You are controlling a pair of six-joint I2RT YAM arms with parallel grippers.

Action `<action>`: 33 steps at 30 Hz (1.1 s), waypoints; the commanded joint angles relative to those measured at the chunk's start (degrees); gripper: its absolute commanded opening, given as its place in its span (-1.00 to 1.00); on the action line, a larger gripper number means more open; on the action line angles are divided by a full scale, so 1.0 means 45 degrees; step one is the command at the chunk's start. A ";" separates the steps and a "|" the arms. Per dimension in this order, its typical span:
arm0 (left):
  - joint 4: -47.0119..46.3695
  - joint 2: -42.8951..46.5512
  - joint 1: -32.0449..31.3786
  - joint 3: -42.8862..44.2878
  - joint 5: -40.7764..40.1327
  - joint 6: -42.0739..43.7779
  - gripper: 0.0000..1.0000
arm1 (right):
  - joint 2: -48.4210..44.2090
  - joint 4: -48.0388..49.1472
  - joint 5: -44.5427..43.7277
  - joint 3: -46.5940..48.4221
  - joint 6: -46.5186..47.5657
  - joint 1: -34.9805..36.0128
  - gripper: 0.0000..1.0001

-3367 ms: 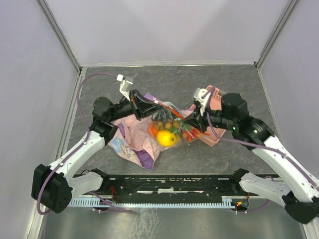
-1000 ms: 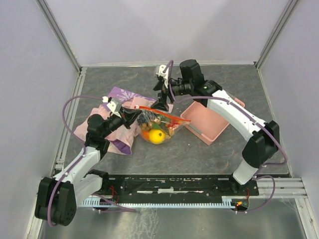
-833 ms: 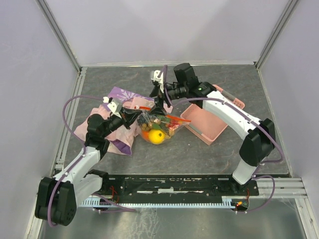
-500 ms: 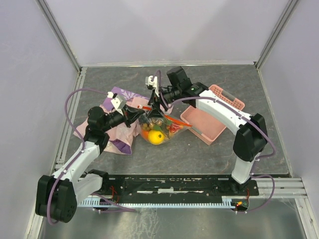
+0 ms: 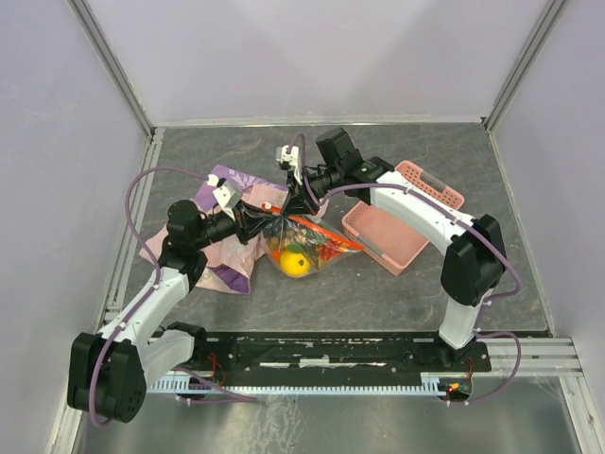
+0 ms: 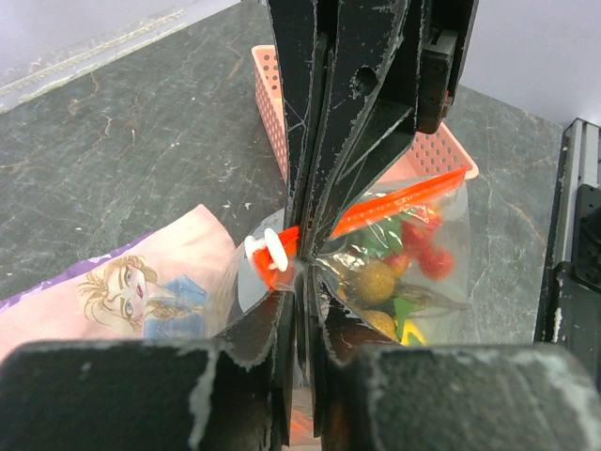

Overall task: Open the zip-top bag and remove the fake food
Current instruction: Unzip the zipper food storage bag at the center of the board.

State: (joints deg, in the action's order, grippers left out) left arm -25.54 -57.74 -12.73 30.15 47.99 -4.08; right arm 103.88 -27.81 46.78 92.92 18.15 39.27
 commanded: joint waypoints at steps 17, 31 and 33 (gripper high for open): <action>-0.1386 0.1503 0.0023 -0.0770 -0.0460 -0.0080 0.19 | -0.1859 0.0661 0.1260 -0.1043 0.0254 -0.0093 -0.96; -0.2323 0.1209 0.0021 -0.0969 -0.0287 -0.1541 -0.95 | -0.3692 0.1238 -0.0056 -0.2193 -0.0998 -0.0544 0.60; -0.2440 0.1332 0.0033 -0.1065 -0.0275 -0.1828 -0.95 | -0.4466 0.1949 -0.0019 -0.3008 -0.1238 -0.0533 0.64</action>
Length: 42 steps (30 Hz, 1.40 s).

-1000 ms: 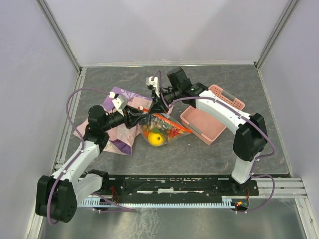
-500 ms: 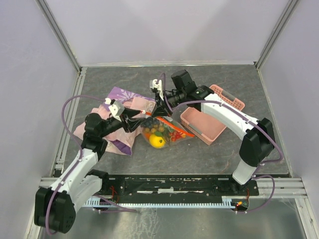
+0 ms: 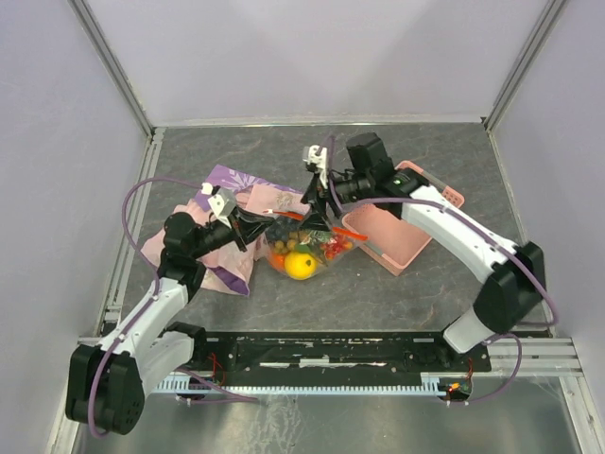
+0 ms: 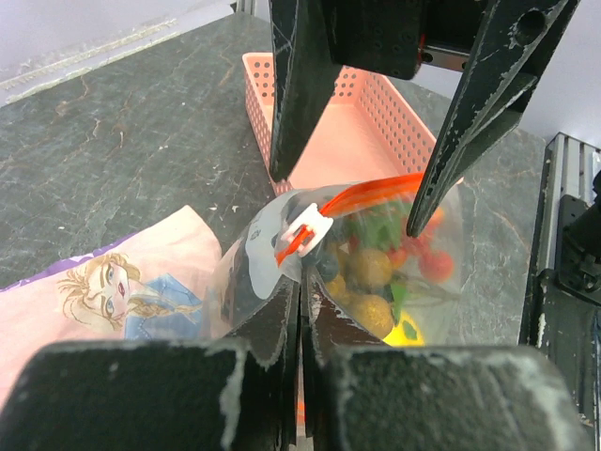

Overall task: Open the zip-top bag and remove the fake food
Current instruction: Unzip the zipper food storage bag at the center of the board.

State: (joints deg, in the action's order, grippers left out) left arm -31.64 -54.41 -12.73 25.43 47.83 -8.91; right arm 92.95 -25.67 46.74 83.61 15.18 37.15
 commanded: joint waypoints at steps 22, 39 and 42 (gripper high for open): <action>-0.1857 0.1593 -0.0008 -0.0651 0.0248 -0.0872 -0.95 | -0.1016 0.4703 -0.0217 -0.0827 0.1410 0.1579 0.30; -0.2032 0.1564 -0.0003 -0.0681 0.0268 -0.1222 -0.95 | -0.0628 0.4559 -0.1189 -0.0661 0.2040 0.2248 -0.26; -0.2032 0.1581 -0.0003 -0.0704 0.0269 -0.1253 -0.95 | -0.0581 0.4522 -0.1340 -0.0594 0.2128 0.2272 -0.37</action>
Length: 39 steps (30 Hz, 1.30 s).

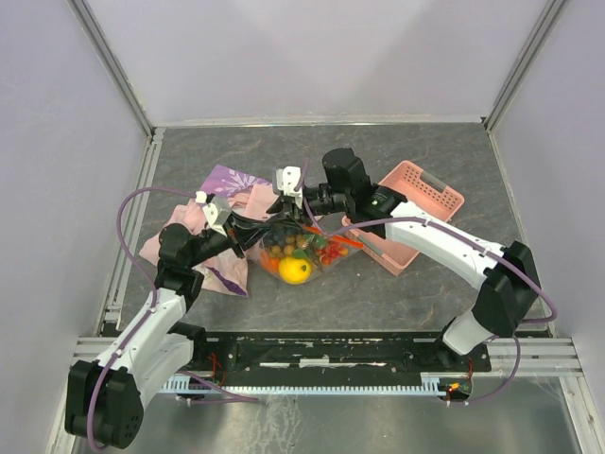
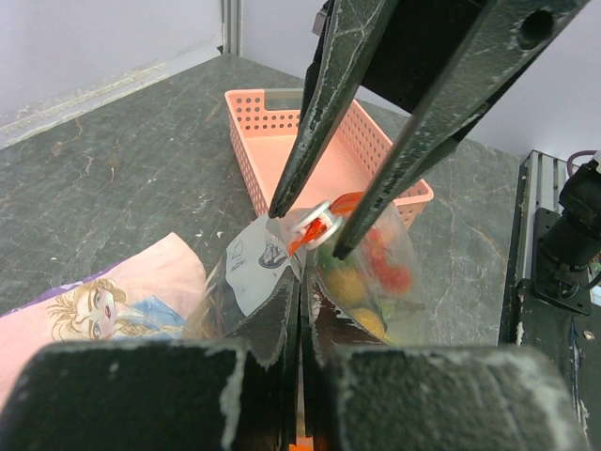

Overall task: Open the zip-top bag and remove the fake food
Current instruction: Unzip the zipper food storage bag at the center of the board.

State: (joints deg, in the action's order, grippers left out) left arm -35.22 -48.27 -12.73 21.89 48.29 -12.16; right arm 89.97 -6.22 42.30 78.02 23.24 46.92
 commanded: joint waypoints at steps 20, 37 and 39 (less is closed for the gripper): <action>0.1903 0.2184 0.0016 0.0448 -0.0814 0.2580 0.46 | -0.0557 -0.1020 -0.0855 0.0807 0.0187 0.0082 -0.93; 0.2785 0.0062 0.0064 0.1845 0.1964 0.3926 -0.27 | -0.0109 -0.1905 -0.0224 0.1707 0.0352 -0.0111 -0.95; 0.2741 0.0066 0.0065 0.1772 0.1787 0.3850 -0.34 | -0.0077 -0.1918 -0.0188 0.1739 0.0334 -0.0113 -0.95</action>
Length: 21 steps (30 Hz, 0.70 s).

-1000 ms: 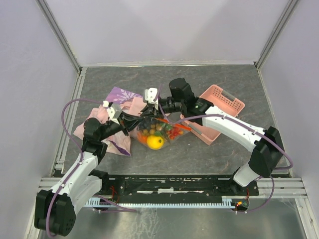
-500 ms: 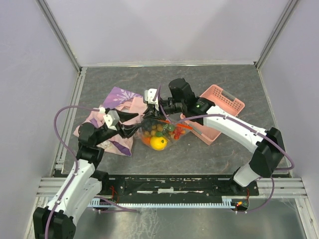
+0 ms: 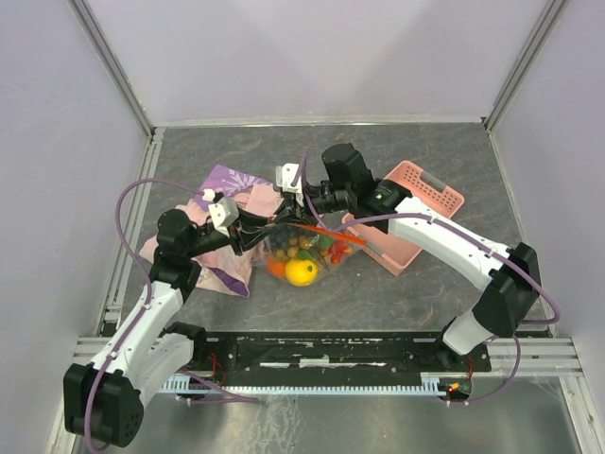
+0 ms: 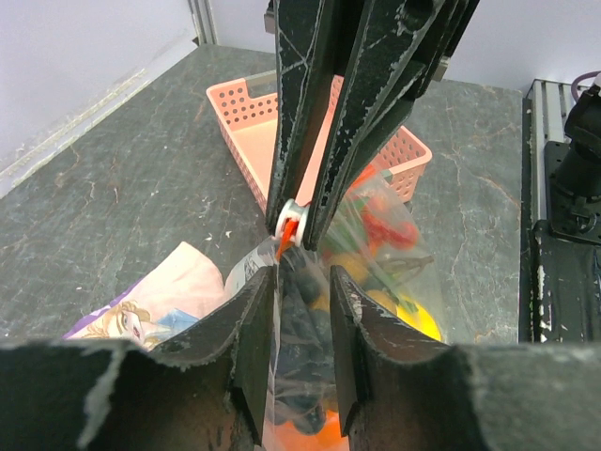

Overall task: Open the zip-top bag and remove the fake food
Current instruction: Unzip the zipper food storage bag at the center of the board.

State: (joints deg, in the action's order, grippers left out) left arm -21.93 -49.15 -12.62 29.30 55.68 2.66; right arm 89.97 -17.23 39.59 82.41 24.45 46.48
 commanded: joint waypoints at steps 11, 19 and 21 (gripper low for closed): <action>-0.0276 0.0048 0.0061 0.0152 -0.0258 0.0044 -0.94 | -0.0065 0.0535 0.0366 0.0683 -0.0078 -0.0031 -0.96; -0.0011 0.0619 0.0109 -0.0057 -0.1453 0.0075 -0.95 | -0.0347 0.0259 -0.0203 0.0349 -0.0025 -0.0224 -0.96; 0.0025 0.0646 0.0152 -0.0080 -0.1596 0.0059 -0.95 | -0.0428 0.0249 -0.0295 0.0211 -0.0106 -0.0277 -0.96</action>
State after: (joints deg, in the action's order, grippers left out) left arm -20.69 -47.68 -12.62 29.15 51.64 2.61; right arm 90.11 -17.67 39.72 82.48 24.34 46.22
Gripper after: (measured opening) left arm 0.036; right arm 0.168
